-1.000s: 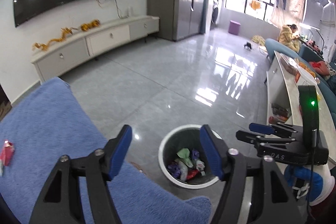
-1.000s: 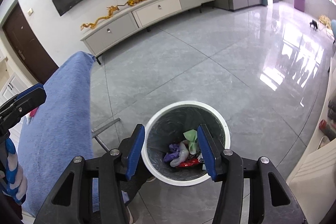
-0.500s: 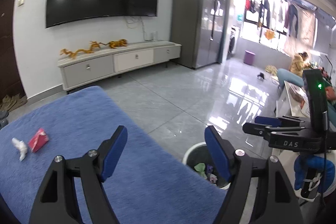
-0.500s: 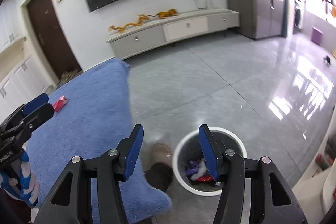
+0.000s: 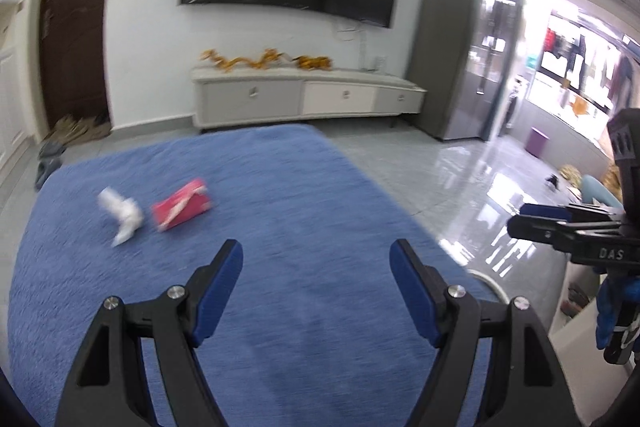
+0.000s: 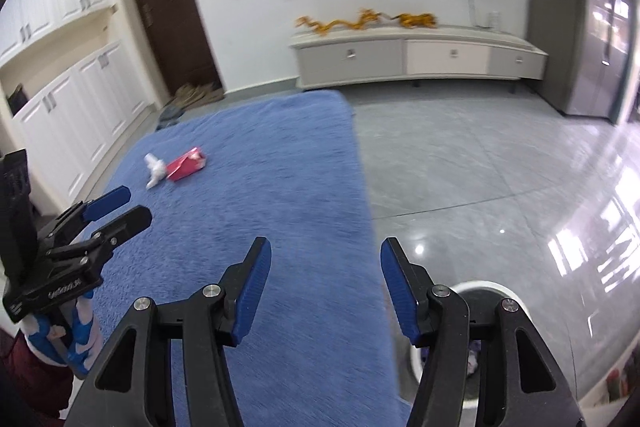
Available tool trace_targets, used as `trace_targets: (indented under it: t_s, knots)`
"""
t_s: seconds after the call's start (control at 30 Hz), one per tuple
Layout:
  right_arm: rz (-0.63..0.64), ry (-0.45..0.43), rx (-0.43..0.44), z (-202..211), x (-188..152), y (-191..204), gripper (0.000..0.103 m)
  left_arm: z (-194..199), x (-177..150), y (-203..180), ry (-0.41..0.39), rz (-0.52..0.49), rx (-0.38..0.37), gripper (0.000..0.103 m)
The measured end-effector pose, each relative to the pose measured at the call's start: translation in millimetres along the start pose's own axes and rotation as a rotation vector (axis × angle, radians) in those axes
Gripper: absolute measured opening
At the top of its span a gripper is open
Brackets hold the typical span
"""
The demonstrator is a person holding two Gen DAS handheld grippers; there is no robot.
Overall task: Collect trash
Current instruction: 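Move both open tools back over the rug toward the white and pink wrappers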
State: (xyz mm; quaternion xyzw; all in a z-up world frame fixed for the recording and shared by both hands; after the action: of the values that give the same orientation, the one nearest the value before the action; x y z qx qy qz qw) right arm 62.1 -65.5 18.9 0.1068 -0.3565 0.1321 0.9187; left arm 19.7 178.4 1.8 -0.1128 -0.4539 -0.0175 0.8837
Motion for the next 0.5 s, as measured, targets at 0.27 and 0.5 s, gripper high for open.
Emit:
trace_targets:
  t_s: [0.27, 0.5]
  knots:
    - [0.077, 0.056, 0.102, -50, 10, 50, 0.056, 5, -16, 76, 0.008, 0.127, 0.138, 0.075]
    - [0.105, 0.093, 0.128, -64, -2, 67, 0.057, 12, -28, 96, 0.004, 0.186, 0.236, 0.075]
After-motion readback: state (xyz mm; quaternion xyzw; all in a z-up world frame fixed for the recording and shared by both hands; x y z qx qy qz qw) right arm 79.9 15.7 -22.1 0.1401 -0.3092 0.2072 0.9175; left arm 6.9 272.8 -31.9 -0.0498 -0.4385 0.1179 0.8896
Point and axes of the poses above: each gripper's, at about its wrist camera, not at the fingertips, and z roughly against the way its jaws point, y to its left, x to its top, the point moved 5 cm from there along -z, roughly the way its jaws point, and after that the axes turned 3 degrees about -x, right-handed, at the moved point
